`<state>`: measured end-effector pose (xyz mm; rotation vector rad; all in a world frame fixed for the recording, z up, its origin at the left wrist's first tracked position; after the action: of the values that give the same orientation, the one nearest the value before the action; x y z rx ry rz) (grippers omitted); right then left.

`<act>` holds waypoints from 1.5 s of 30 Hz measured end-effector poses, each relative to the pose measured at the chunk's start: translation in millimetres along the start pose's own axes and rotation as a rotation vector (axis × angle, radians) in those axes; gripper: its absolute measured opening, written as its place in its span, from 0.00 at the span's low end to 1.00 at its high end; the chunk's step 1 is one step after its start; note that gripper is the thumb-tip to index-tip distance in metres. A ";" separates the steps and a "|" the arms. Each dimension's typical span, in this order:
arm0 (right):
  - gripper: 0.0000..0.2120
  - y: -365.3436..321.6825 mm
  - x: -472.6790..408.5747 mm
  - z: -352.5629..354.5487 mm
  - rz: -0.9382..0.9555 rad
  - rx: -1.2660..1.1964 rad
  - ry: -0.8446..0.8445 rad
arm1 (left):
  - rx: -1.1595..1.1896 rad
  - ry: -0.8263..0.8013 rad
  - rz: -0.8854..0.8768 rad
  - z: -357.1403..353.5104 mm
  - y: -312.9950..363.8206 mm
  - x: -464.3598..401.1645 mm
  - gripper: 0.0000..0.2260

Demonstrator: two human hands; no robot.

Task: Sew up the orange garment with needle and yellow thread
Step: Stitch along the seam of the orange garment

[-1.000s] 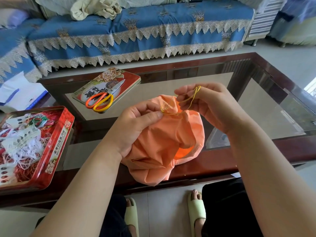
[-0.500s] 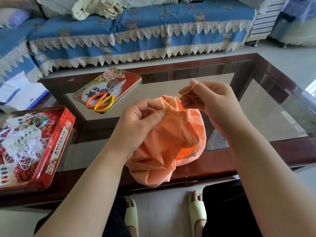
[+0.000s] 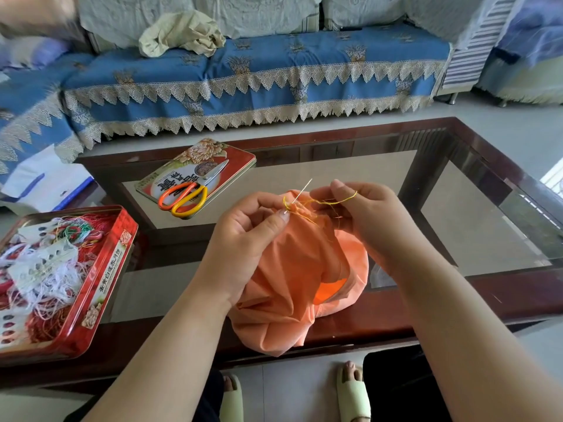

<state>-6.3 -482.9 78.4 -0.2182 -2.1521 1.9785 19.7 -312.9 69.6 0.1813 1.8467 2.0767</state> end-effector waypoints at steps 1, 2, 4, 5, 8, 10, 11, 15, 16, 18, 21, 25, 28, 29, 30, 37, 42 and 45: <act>0.16 -2.6 2.6 -2.3 0.041 0.056 -0.022 | -0.006 0.021 0.002 1.0 -1.1 -0.3 0.03; 0.15 -6.3 4.7 -4.8 0.100 0.132 -0.047 | -0.013 0.038 0.003 1.9 -1.9 -1.0 0.03; 0.13 -13.1 8.5 -10.7 0.229 0.317 -0.104 | -0.033 0.047 0.000 1.4 -2.3 -0.7 0.02; 0.13 -15.0 10.1 -14.0 0.259 0.367 -0.139 | -0.050 0.039 0.000 0.1 -1.6 -0.1 0.02; 0.15 -15.1 12.4 -18.0 0.199 0.313 -0.276 | -0.110 -0.001 -0.010 -3.9 0.9 2.0 0.03; 0.15 -10.3 9.7 -14.4 0.092 0.191 -0.408 | -0.146 -0.009 -0.020 -3.9 1.7 2.3 0.03; 0.18 -7.2 8.2 -11.1 0.044 0.162 -0.482 | -0.153 -0.010 -0.023 -3.8 2.1 2.5 0.04; 0.30 0.3 4.8 -4.3 -0.049 0.113 -0.697 | -0.160 -0.012 -0.039 -3.8 3.2 1.6 0.05; 0.33 -0.6 4.8 -4.3 -0.059 0.075 -0.717 | -0.164 -0.013 -0.041 -4.1 3.3 1.1 0.05; 0.42 -3.4 5.6 -5.6 -0.086 0.041 -0.704 | -0.170 -0.018 -0.043 -5.4 3.3 1.0 0.05; 0.36 -6.3 0.1 -9.3 -0.130 0.101 -0.440 | -0.194 -0.017 -0.044 -6.3 2.5 -0.3 0.05; 0.14 -15.4 -2.9 -17.6 0.055 0.476 -0.122 | -0.238 -0.039 -0.052 -9.3 3.7 0.5 0.04; 0.10 -26.1 -4.2 -21.2 0.131 0.375 -0.054 | -0.220 -0.019 -0.032 -7.6 2.1 0.6 0.04; 0.10 -32.1 -6.1 -21.6 0.165 0.342 -0.034 | -0.224 -0.016 -0.035 -6.7 1.4 0.1 0.06; 0.11 -39.6 -7.7 -21.5 0.198 0.317 -0.009 | -0.232 -0.024 -0.039 -6.8 1.8 0.0 0.07; 0.13 -73.0 -35.9 -18.5 0.302 0.488 0.063 | -0.176 -0.177 0.150 -10.7 -9.7 -0.2 0.09; 0.15 -44.1 -53.5 -8.0 -0.062 -0.189 0.041 | -0.139 -0.259 0.279 -7.8 -16.7 -2.5 0.05; 0.15 -16.9 -52.7 -3.5 -0.247 -0.495 -0.085 | -0.079 -0.340 0.326 -5.8 -19.3 -3.4 0.03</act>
<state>46.1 -494.1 92.7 0.0595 -2.5486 1.3256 24.3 -317.8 50.3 0.8089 1.6086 2.1537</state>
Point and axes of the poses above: each hand's wrist, its own x-axis away from the middle knuckle, its own z-axis out of the back of the hand, y = z × x, the point moved 5 cm from there along -x, towards the middle knuckle, and after that the axes turned 8 degrees about -x, right-handed, at the moved point
